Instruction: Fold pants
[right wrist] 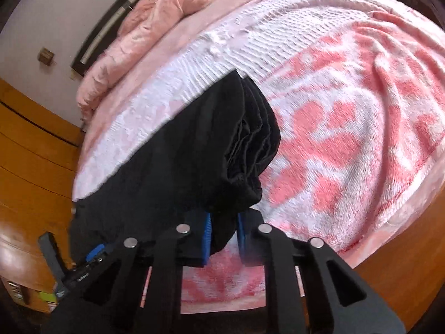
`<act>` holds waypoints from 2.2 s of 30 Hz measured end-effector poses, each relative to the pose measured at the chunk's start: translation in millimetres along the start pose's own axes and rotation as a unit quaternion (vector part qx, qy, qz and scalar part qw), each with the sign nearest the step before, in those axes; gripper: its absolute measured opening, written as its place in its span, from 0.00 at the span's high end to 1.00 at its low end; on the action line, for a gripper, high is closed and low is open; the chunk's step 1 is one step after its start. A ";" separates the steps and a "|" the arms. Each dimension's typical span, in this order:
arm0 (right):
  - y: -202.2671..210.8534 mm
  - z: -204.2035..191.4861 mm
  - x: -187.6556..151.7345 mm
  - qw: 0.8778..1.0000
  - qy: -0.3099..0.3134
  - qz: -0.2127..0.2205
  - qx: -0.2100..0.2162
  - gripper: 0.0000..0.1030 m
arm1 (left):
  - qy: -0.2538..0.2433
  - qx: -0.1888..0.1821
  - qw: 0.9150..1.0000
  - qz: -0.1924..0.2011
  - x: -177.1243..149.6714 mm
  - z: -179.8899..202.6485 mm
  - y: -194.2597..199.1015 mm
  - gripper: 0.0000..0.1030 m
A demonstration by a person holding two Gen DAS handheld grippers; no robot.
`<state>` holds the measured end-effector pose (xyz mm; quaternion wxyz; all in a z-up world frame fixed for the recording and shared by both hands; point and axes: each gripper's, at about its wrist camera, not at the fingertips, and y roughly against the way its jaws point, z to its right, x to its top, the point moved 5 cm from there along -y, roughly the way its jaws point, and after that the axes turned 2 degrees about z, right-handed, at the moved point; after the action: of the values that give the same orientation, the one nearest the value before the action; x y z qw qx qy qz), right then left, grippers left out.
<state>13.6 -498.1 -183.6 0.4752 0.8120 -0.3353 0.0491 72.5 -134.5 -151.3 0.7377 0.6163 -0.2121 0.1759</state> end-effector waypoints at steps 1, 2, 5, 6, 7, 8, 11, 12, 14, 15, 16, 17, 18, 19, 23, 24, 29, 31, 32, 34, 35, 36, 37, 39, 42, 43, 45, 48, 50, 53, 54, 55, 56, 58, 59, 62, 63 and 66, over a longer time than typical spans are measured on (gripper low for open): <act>8.5 -3.6 7.2 1.000 -0.003 0.008 0.019 0.88 | 0.003 0.005 1.000 0.008 4.5 -5.7 4.9 0.06; 15.4 -7.2 13.5 0.999 -0.003 0.014 0.033 0.89 | 0.008 0.009 1.000 0.016 9.5 -12.0 9.6 0.06; 43.8 -19.1 38.2 0.997 0.001 0.044 0.062 0.89 | 0.021 0.011 1.000 0.018 13.7 -21.9 10.2 0.06; 54.6 -20.7 46.4 0.997 0.004 0.060 0.057 0.89 | 0.024 0.009 1.000 0.016 12.9 -23.1 8.3 0.06; 61.7 -20.0 51.7 0.996 0.006 0.072 0.049 0.89 | 0.028 0.009 1.000 0.012 10.8 -23.3 4.5 0.06; 69.1 -16.6 58.3 0.996 0.006 0.086 0.037 0.89 | 0.031 0.006 0.999 0.002 6.5 -23.0 -3.4 0.06; 74.2 11.1 63.9 0.995 -0.015 0.099 -0.018 0.89 | 0.034 -0.003 0.998 -0.045 -6.5 -24.2 -32.4 0.06; 68.7 23.9 62.2 0.995 -0.029 0.089 -0.036 0.89 | 0.018 0.016 0.999 -0.046 -10.7 -23.2 -40.5 0.06; 46.5 52.5 53.0 0.994 -0.052 0.056 -0.078 0.89 | -0.013 0.039 0.998 -0.037 -13.6 -17.3 -44.7 0.05; 35.7 64.1 47.4 0.992 -0.062 0.040 -0.099 0.89 | -0.012 0.038 0.999 -0.037 -13.1 -17.4 -43.7 0.05; 26.9 74.9 41.2 0.991 -0.073 0.029 -0.112 0.89 | -0.008 0.032 0.999 -0.037 -11.5 -19.0 -41.5 0.06; 24.0 80.0 38.0 0.990 -0.083 0.028 -0.110 0.89 | 0.001 0.020 0.999 -0.035 -8.9 -22.5 -36.2 0.07; 24.9 81.2 35.7 0.990 -0.087 0.033 -0.104 0.89 | 0.012 0.012 0.999 -0.030 -6.8 -25.1 -29.8 0.07; 29.2 76.9 37.4 0.990 -0.088 0.042 -0.098 0.89 | 0.027 0.008 0.999 -0.022 -4.6 -29.3 -20.9 0.07; 56.9 24.5 53.6 0.994 -0.041 0.089 -0.057 0.89 | 0.043 0.011 0.999 0.014 2.6 -51.3 12.3 0.07; 64.5 -0.1 58.3 0.994 -0.017 0.102 -0.044 0.89 | 0.046 0.016 0.999 0.022 3.0 -56.9 20.2 0.07; 79.2 -124.0 53.8 0.982 0.133 0.131 -0.016 0.89 | 0.066 0.036 0.996 0.050 2.7 -88.7 49.9 0.07; 76.3 -171.2 40.9 0.974 0.188 0.125 0.008 0.89 | 0.083 0.042 0.994 0.057 2.2 -105.5 60.7 0.07; 71.1 -195.1 32.0 0.970 0.213 0.117 0.022 0.88 | 0.088 0.045 0.993 0.059 1.7 -113.5 60.9 0.07; 57.7 -234.7 14.8 0.961 0.255 0.100 0.039 0.88 | 0.105 0.054 0.990 0.071 -2.6 -133.3 69.5 0.07; 48.8 -251.1 5.8 0.956 0.274 0.092 0.043 0.88 | 0.110 0.058 0.990 0.074 -3.2 -138.1 71.4 0.07; 39.9 -265.7 -5.4 0.952 0.293 0.082 0.044 0.88 | 0.116 0.061 0.988 0.076 -2.8 -145.7 74.4 0.07; 26.7 -281.5 -18.3 0.946 0.313 0.068 0.045 0.88 | 0.121 0.064 0.987 0.079 -3.0 -152.3 76.5 0.07; 2.4 -302.1 -40.4 0.940 0.335 0.037 0.050 0.88 | 0.133 0.072 0.985 0.082 -1.5 -167.3 79.5 0.06; -31.0 -321.4 -76.6 0.936 0.346 -0.014 0.060 0.88 | 0.150 0.080 0.982 0.082 -6.1 -189.7 83.7 0.06; -42.0 -323.3 -89.0 0.935 0.347 -0.033 0.062 0.88 | 0.155 0.082 0.981 0.081 -8.2 -195.6 83.8 0.06; -60.9 -323.8 -104.7 0.934 0.348 -0.060 0.059 0.88 | 0.165 0.084 0.979 0.083 -10.0 -205.1 84.5 0.06; -81.5 -327.0 -126.7 0.929 0.355 -0.088 0.048 0.88 | 0.172 0.085 0.978 0.082 -13.2 -214.7 83.8 0.06; -93.8 -325.3 -135.2 0.928 0.356 -0.101 0.045 0.88 | 0.176 0.085 0.977 0.081 -14.2 -218.3 81.7 0.06; -105.5 -324.6 -145.9 0.928 0.351 -0.113 0.049 0.88 | 0.181 0.084 0.977 0.078 -17.7 -222.4 79.6 0.06; -109.5 -324.7 -148.8 0.928 0.350 -0.116 0.052 0.88 | 0.184 0.084 0.976 0.078 -18.7 -223.9 78.7 0.06; -113.2 -325.0 -151.8 0.927 0.351 -0.122 0.055 0.88 | 0.186 0.082 0.976 0.078 -19.7 -224.4 78.4 0.06; -116.0 -326.8 -155.6 0.925 0.354 -0.129 0.057 0.88 | 0.187 0.082 0.976 0.077 -20.9 -225.0 77.9 0.06; -120.3 -329.5 -166.2 0.917 0.367 -0.142 0.062 0.88 | 0.189 0.084 0.976 0.074 -22.8 -227.9 76.1 0.06; -122.0 -330.0 -170.9 0.913 0.374 -0.150 0.064 0.88 | 0.190 0.085 0.975 0.073 -23.5 -228.8 75.7 0.06; -131.3 -330.3 -184.0 0.905 0.388 -0.168 0.049 0.87 | 0.201 0.081 0.974 0.070 -26.5 -233.8 73.8 0.06; -134.4 -328.8 -186.7 0.903 0.392 -0.172 0.042 0.84 | 0.203 0.080 0.973 0.070 -27.1 -234.9 73.4 0.06; -138.0 -325.6 -194.1 0.899 0.392 -0.192 0.042 0.68 | 0.204 0.080 0.974 0.065 -29.0 -237.8 71.3 0.06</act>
<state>23.5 -94.8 -186.0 0.5339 0.7949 0.0425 0.2850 33.6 112.2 -142.9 0.7007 0.6093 -0.0826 0.3620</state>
